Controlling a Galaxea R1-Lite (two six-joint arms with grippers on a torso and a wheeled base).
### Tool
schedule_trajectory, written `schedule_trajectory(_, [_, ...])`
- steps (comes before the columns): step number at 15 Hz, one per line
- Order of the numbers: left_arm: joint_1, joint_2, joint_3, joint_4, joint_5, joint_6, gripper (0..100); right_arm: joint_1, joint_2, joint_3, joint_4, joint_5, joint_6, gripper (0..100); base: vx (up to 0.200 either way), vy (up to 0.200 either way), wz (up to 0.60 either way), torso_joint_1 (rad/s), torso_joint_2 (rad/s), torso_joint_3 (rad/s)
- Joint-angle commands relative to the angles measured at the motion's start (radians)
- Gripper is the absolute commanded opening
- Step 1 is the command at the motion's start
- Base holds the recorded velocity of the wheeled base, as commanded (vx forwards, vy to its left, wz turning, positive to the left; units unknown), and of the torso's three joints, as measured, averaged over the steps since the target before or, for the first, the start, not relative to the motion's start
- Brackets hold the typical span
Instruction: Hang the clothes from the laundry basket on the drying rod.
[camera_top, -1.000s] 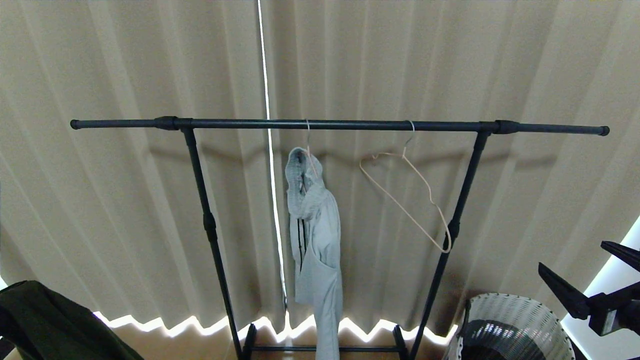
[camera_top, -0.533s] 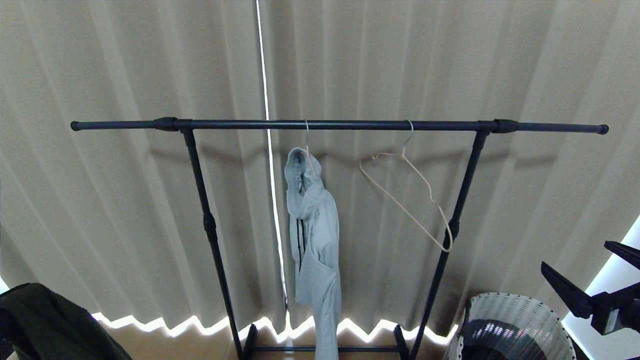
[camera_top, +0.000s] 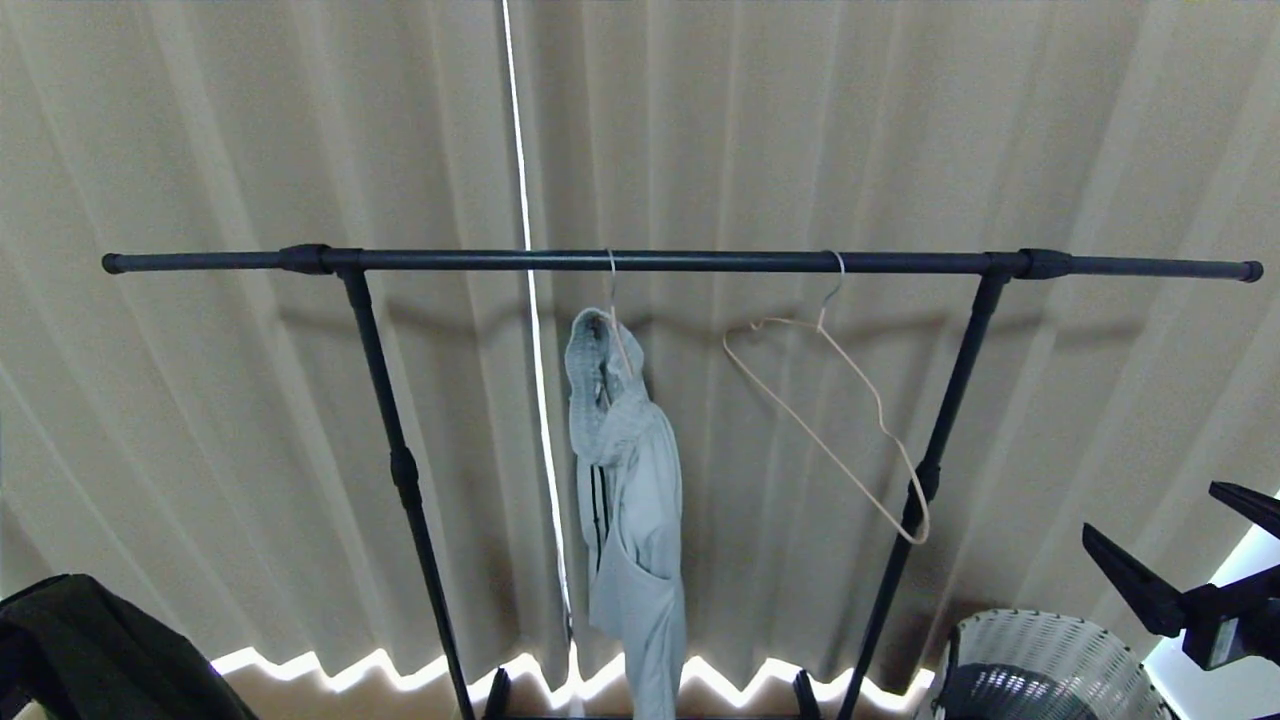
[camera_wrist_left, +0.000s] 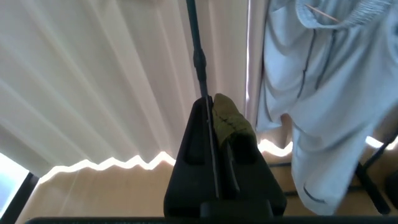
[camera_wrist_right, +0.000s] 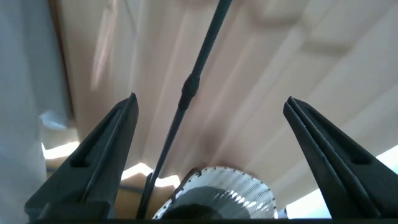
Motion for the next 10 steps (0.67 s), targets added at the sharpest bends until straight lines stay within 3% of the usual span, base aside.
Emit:
schedule_trajectory(1, [0.0,0.002,0.0,-0.001,0.0,0.0,0,0.001,0.0,0.003,0.0,0.001,-0.001,100,0.2,0.0,0.0,-0.002,0.0,-0.002])
schedule_trajectory(7, [-0.04,-0.004,0.045,-0.001,0.0,0.022,0,0.001,-0.002,-0.007,-0.003,0.002,-0.001,100,0.0,0.0,0.0,0.0,0.0,0.0])
schedule_trajectory(10, [-0.089,-0.009,0.045,-0.001,0.0,0.029,0,0.001,-0.011,-0.022,-0.012,0.093,0.002,100,0.0,0.0,0.0,0.0,0.0,0.0])
